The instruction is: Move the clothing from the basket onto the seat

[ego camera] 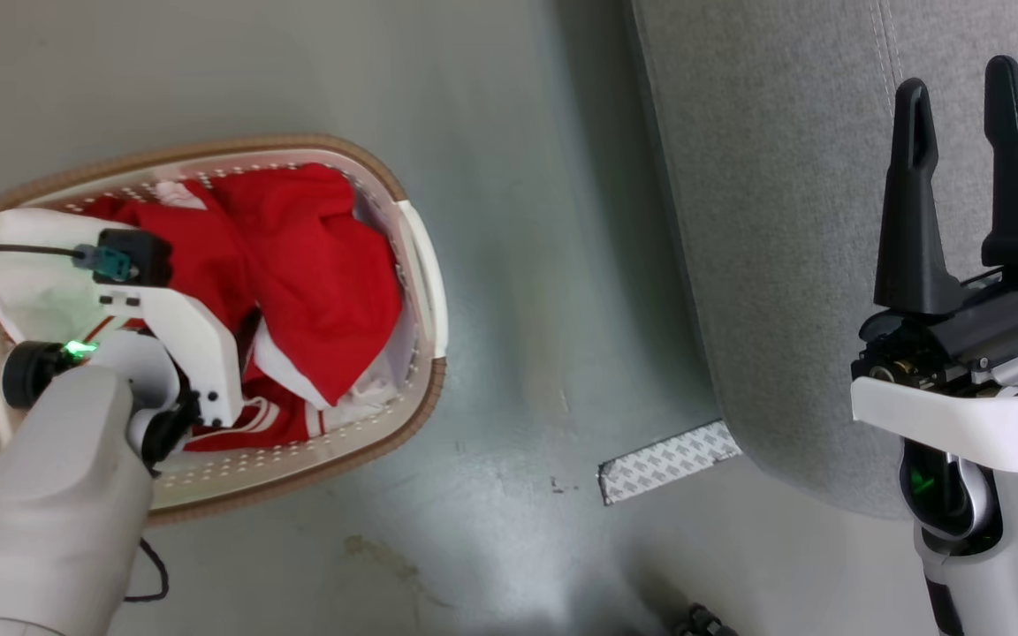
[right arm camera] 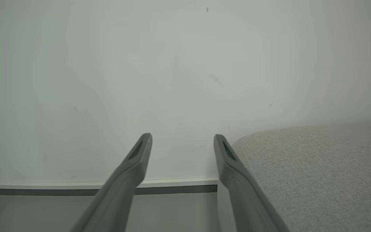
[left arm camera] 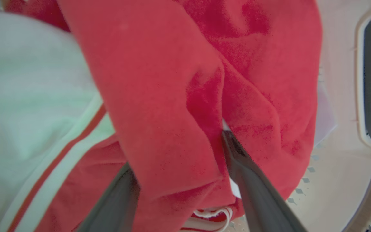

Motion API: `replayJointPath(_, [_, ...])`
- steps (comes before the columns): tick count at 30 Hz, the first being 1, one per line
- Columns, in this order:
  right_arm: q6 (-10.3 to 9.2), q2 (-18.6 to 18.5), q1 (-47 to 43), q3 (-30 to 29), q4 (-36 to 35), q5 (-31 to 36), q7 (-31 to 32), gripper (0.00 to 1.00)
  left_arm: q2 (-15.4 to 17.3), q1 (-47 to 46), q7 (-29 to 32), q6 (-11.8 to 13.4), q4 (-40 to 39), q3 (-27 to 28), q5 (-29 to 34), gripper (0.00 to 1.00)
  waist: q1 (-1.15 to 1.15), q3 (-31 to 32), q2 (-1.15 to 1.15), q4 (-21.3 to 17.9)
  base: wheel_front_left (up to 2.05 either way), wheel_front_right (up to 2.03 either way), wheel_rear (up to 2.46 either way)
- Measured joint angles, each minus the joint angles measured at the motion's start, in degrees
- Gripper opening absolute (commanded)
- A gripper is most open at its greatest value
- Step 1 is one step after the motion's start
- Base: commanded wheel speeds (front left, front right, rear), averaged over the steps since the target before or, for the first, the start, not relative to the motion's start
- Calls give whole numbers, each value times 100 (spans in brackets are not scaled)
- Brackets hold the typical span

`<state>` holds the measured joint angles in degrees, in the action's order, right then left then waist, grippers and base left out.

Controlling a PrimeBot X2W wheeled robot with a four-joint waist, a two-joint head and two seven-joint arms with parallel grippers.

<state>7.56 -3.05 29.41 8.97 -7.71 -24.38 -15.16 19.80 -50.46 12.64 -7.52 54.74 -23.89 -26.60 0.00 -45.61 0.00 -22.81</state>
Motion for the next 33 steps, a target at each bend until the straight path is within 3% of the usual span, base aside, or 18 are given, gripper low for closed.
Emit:
replayJointPath(7, [0, 0, 4, 99, -4, -180, 0, 100, 33, -191, 366, 0, 277, -428, -363, 100, 0, -154, 0, -190, 0, 0, 0])
replayJointPath(8, [0, 1, 4, 103, -3, -198, 0, 100, 51, -209, 364, 0, 297, -469, -382, 58, 0, -155, 0, -207, 0, 0, 0])
replayJointPath(10, [0, 1, 2, 105, 2, -207, 0, 100, 76, -237, 297, 0, 363, -545, -427, 0, 0, -137, 0, -222, 0, 0, 0])
replayJointPath(21, [0, 2, -21, 49, 144, -30, 0, 100, -22, -143, -342, 0, 403, -983, -960, 0, 0, 305, 0, -60, 0, 0, 0])
replayJointPath(33, [0, -112, -326, -19, 404, 359, 0, 100, -294, 485, -1347, 0, -32, -1638, -1655, 0, -1, 1522, 0, 469, 0, 0, 0])
